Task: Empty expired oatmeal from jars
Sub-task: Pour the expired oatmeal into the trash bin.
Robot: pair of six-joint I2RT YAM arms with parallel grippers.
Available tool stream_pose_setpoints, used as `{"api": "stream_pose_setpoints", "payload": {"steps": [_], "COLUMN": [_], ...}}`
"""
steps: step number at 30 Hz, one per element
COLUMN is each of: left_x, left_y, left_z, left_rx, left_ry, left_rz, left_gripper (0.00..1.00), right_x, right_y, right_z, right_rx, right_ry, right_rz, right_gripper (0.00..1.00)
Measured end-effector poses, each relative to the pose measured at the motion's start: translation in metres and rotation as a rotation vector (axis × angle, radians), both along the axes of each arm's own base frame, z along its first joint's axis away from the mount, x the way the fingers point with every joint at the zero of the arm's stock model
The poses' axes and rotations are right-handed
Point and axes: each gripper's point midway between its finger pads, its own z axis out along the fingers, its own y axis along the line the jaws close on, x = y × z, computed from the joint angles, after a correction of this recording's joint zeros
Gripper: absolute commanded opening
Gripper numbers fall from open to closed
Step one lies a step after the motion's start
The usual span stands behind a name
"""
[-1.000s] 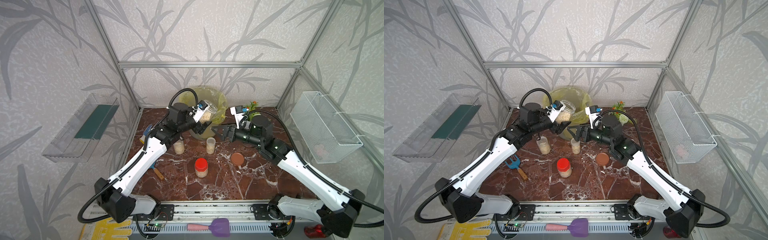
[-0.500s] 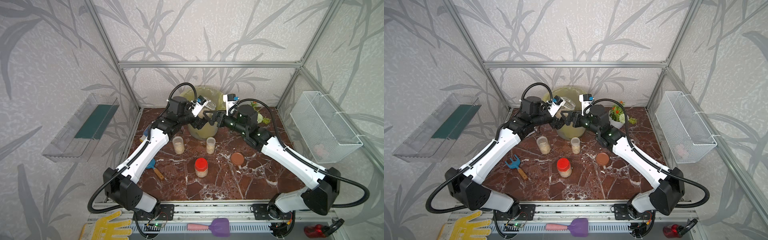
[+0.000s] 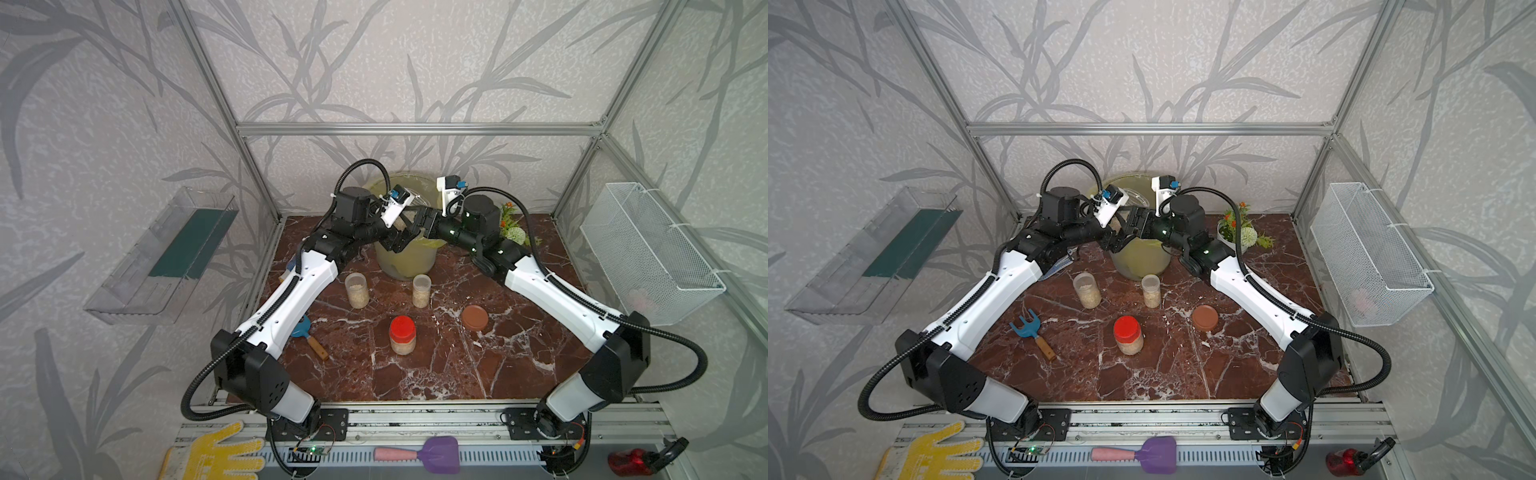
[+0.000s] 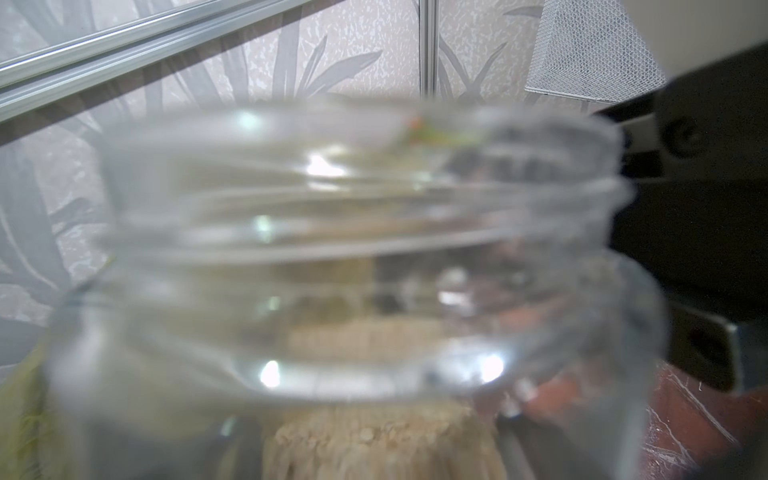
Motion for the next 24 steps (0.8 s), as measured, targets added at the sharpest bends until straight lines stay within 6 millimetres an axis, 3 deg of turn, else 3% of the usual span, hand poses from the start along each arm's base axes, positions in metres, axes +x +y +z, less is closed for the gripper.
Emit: {"api": "stream_pose_setpoints", "payload": {"steps": [19, 22, 24], "left_x": [0.017, 0.019, 0.019], "left_y": [0.001, 0.003, 0.004], "left_z": [0.003, -0.002, -0.005], "left_rx": [-0.022, -0.016, -0.009], "left_ry": [0.025, 0.04, 0.05], "left_rz": [-0.003, 0.002, 0.004], "left_gripper": [0.0, 0.0, 0.0], "right_x": [0.026, 0.029, 0.03], "right_y": [0.007, 0.01, 0.011], "right_z": [0.004, 0.0, -0.003], "right_rx": [0.124, 0.123, 0.118], "right_ry": [-0.041, -0.04, -0.036], "right_rz": [-0.009, -0.007, -0.003], "right_gripper": [0.92, 0.88, 0.79]}}
